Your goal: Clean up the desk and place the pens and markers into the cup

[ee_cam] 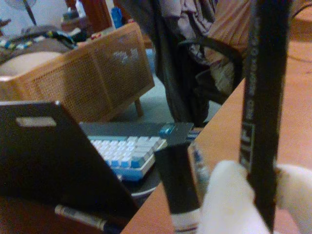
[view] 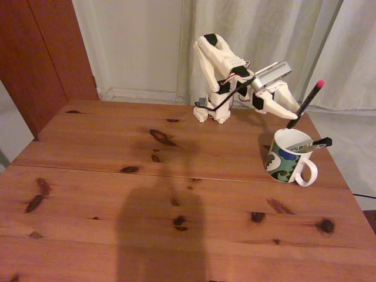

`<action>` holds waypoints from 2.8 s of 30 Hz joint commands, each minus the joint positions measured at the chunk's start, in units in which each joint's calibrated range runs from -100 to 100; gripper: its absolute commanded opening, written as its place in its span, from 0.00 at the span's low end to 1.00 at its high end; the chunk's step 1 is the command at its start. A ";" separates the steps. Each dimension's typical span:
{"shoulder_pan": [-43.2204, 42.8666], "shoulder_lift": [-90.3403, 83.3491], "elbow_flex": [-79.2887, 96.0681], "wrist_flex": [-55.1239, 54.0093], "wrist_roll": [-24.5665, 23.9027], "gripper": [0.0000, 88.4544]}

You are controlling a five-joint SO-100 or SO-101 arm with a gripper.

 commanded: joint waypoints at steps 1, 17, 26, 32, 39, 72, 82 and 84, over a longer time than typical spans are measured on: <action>0.44 1.18 -2.20 -2.76 -0.19 0.01; 1.89 4.90 -1.93 -2.41 -4.38 0.01; 1.48 4.16 0.14 -2.50 -3.75 0.01; 1.72 4.16 0.14 -2.41 -3.75 0.01; 1.81 4.16 0.32 -2.07 -3.75 0.04; 3.25 3.41 0.68 -2.76 -4.23 0.02; 13.95 -14.05 -1.48 20.13 -3.81 0.01; 16.44 -17.69 -1.39 28.81 -3.81 0.01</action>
